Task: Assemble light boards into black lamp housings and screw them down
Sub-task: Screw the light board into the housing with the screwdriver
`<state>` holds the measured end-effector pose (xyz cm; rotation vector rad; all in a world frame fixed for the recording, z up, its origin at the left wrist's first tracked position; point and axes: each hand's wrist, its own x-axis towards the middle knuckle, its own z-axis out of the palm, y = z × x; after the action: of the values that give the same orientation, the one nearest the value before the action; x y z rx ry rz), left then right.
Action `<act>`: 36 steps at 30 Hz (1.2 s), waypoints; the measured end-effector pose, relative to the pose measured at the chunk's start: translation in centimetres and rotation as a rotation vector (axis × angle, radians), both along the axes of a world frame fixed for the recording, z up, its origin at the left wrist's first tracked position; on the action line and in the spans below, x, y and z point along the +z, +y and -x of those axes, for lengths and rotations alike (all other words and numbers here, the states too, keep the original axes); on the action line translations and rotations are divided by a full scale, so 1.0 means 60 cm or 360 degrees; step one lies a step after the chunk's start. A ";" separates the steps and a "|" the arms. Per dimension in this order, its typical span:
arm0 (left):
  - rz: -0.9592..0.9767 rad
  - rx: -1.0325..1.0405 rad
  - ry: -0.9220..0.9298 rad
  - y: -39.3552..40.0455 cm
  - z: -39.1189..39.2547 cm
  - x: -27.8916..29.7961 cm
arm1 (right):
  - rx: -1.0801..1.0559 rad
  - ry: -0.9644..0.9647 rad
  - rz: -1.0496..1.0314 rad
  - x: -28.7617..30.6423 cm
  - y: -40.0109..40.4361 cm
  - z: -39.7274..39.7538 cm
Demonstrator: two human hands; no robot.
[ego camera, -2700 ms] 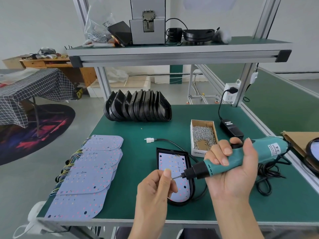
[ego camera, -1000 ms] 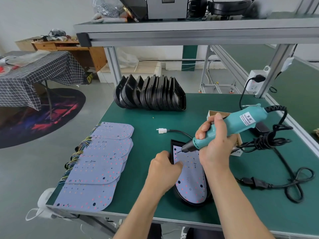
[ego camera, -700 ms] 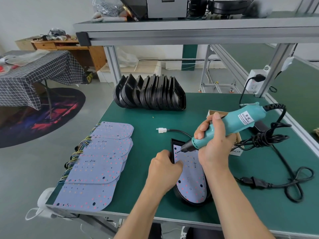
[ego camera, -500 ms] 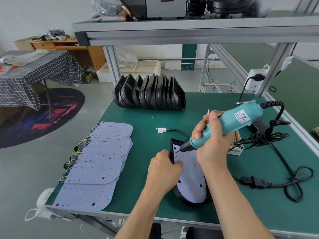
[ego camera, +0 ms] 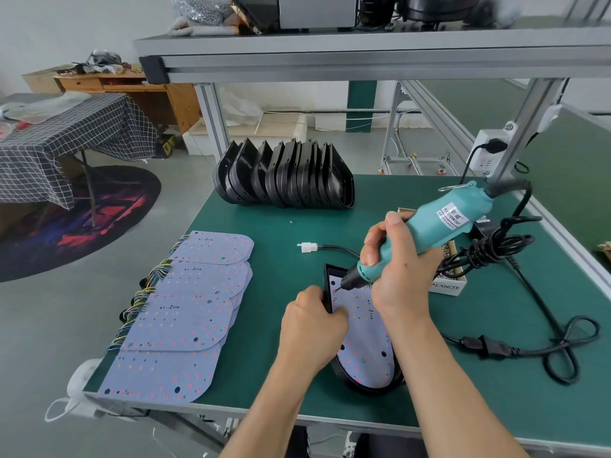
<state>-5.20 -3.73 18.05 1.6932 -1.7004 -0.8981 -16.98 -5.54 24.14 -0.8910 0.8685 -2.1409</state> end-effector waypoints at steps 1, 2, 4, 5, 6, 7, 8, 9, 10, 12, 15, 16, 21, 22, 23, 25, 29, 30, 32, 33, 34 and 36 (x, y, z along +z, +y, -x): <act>0.0001 0.0000 0.0004 0.000 0.000 0.000 | 0.0014 -0.0004 0.0005 0.000 0.000 0.000; 0.0003 0.0002 0.0001 0.000 0.001 0.000 | 0.0028 -0.0005 0.0006 0.000 0.000 -0.001; 0.0003 0.0011 -0.0007 0.000 0.002 0.001 | 0.0055 -0.0003 0.0007 -0.001 -0.001 -0.001; 0.0004 0.0013 -0.0007 0.000 0.003 0.001 | 0.0066 0.0007 0.0009 -0.001 -0.001 -0.002; 0.0006 0.0014 -0.0004 0.000 0.003 0.001 | 0.0077 0.0019 0.0008 -0.001 -0.001 -0.002; 0.0008 0.0015 -0.0004 0.000 0.003 0.001 | 0.0086 0.0029 0.0005 -0.001 -0.002 -0.002; 0.0008 0.0019 -0.0004 0.001 0.002 0.001 | 0.0090 0.0031 -0.0001 -0.002 -0.002 -0.002; 0.0007 0.0021 -0.0003 0.001 0.002 0.001 | 0.0092 0.0028 -0.0005 -0.002 -0.002 -0.002; 0.0006 0.0021 0.0002 0.001 0.001 0.000 | 0.0091 0.0024 -0.0008 -0.003 -0.002 -0.002; 0.0003 0.0021 0.0006 0.002 0.000 -0.001 | 0.0095 0.0028 -0.0008 -0.004 -0.002 -0.001; 0.0005 0.0020 -0.0003 0.002 0.000 0.000 | 0.0104 0.0046 -0.0016 -0.004 -0.003 -0.002; 0.0004 0.0021 -0.0003 0.002 0.000 0.000 | 0.0099 0.0050 -0.0022 -0.003 -0.003 -0.003; -0.0015 0.0034 0.0013 0.004 -0.001 0.000 | 0.0099 0.0067 -0.0017 -0.001 -0.001 -0.006; -0.0015 0.0038 0.0014 0.005 -0.001 0.000 | 0.0105 0.0065 -0.0017 0.000 0.000 -0.007; -0.0014 0.0042 0.0013 0.005 -0.001 0.000 | 0.0111 0.0063 -0.0015 0.000 0.001 -0.007; -0.0012 0.0048 0.0000 0.006 -0.002 0.001 | 0.0133 0.0060 -0.0006 0.000 0.003 -0.007; -0.0099 0.0011 0.0073 0.006 -0.006 0.004 | 0.0161 0.0004 0.0008 0.003 0.008 -0.003; -0.0114 0.0000 0.0091 0.006 -0.006 0.006 | 0.0143 -0.0021 0.0013 0.003 0.011 0.000; -0.0106 -0.0019 0.0097 0.007 -0.004 0.009 | 0.0104 -0.0075 0.0028 0.004 0.016 0.008; -0.0093 -0.0025 0.0094 0.006 -0.002 0.010 | 0.0090 -0.0092 0.0031 0.007 0.018 0.011; -0.0085 -0.0025 0.0083 0.005 -0.001 0.010 | 0.0080 -0.0096 0.0030 0.009 0.021 0.013; -0.0106 -0.0015 0.0033 0.002 -0.001 0.008 | 0.0042 -0.0087 0.0026 0.017 0.026 0.016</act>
<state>-5.15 -3.62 18.51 1.7141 -1.6833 -0.9838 -17.95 -4.01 25.19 -0.8435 0.8083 -2.1422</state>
